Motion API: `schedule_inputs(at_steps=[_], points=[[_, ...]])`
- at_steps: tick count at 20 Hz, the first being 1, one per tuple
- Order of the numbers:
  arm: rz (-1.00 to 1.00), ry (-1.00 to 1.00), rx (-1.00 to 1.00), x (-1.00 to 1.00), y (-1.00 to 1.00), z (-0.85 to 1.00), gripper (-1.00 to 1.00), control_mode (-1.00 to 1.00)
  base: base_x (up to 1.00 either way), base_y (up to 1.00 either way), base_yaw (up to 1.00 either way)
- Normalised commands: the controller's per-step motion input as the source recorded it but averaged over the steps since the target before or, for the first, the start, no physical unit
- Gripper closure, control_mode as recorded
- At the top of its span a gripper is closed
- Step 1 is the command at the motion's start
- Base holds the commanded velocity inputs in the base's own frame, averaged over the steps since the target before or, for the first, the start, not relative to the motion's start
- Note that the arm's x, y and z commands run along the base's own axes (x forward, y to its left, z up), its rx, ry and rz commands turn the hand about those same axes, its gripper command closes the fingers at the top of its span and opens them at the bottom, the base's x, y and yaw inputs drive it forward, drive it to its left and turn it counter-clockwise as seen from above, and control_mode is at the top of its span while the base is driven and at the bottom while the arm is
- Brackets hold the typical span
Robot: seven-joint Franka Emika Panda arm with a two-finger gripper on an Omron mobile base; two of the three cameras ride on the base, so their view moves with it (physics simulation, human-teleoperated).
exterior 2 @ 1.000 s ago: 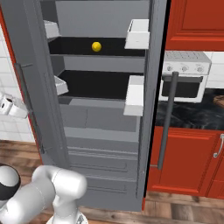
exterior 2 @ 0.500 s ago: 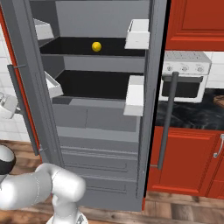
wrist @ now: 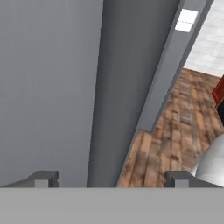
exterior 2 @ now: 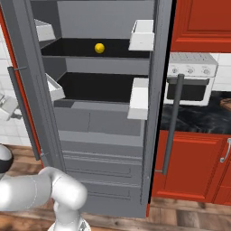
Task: Retrieve a lemon from the fridge and place it on the cutting board with the fish.
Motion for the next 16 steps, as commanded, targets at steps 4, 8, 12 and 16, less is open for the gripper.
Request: schedule_inputs(at_steps=[4,8,12,16], points=[[0.00,0.01,0.00,-0.18,0.04,-0.01,-1.00,-1.00,0.00,0.00,0.00],[0.00,0.01,0.00,-0.41,0.01,0.00,-1.00,-1.00,0.00,0.00,0.00],[0.00,0.00,0.00,-0.72,-0.05,0.00,-1.00,-1.00,0.00,0.00,0.00],[0.00,0.00,0.00,-0.99,-0.33,0.03,-1.00,-1.00,0.00,0.00,0.00]])
